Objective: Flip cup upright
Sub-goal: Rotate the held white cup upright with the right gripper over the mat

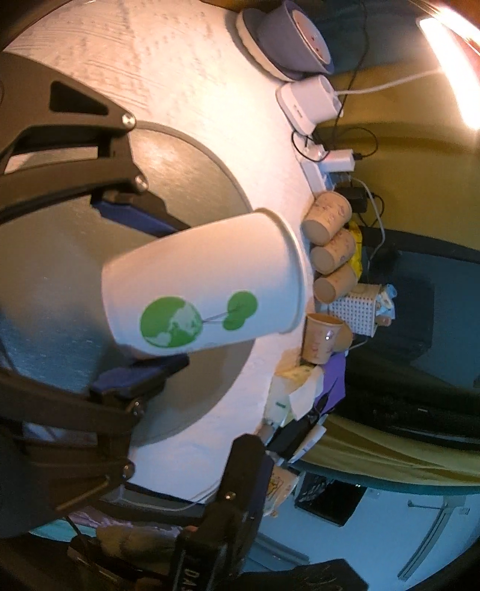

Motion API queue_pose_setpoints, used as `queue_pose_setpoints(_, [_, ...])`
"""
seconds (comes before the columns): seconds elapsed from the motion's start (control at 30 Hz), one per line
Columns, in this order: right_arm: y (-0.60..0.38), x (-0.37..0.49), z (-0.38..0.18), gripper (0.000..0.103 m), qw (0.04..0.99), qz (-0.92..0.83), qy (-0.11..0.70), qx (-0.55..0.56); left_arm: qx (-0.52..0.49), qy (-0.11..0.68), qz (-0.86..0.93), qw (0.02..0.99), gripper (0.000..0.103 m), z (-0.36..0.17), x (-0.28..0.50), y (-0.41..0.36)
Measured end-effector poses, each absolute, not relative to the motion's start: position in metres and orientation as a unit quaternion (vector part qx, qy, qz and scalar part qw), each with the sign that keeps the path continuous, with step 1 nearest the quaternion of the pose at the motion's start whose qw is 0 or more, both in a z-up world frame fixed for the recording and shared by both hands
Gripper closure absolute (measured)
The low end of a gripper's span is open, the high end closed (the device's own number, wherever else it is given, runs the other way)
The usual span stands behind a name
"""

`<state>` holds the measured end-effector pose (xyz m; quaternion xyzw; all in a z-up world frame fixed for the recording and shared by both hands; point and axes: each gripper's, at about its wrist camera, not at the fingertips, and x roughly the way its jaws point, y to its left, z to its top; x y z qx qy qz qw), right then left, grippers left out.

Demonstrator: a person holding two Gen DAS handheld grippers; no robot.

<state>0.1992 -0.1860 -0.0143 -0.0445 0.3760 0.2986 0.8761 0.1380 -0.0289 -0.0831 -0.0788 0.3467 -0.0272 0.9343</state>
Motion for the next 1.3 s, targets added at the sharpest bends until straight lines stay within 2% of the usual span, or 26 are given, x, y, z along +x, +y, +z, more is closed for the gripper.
queue_pose_setpoints(0.53, [-0.149, 0.128, -0.014, 0.025, 0.849, 0.359, 0.387, -0.017, -0.035, 0.307, -0.047, 0.95, 0.039, -0.094, 0.059, -0.036])
queue_pose_setpoints(0.73, [-0.139, 0.103, -0.012, 0.025, 0.832, 0.39, 0.394, -0.005, -0.014, 0.268, -0.068, 0.961, 0.039, -0.099, 0.028, -0.048])
queue_pose_setpoints(1.3, [-0.133, 0.085, -0.009, 0.025, 0.801, 0.437, 0.409, 0.023, 0.014, 0.216, -0.118, 0.969, 0.038, -0.091, 0.001, -0.061])
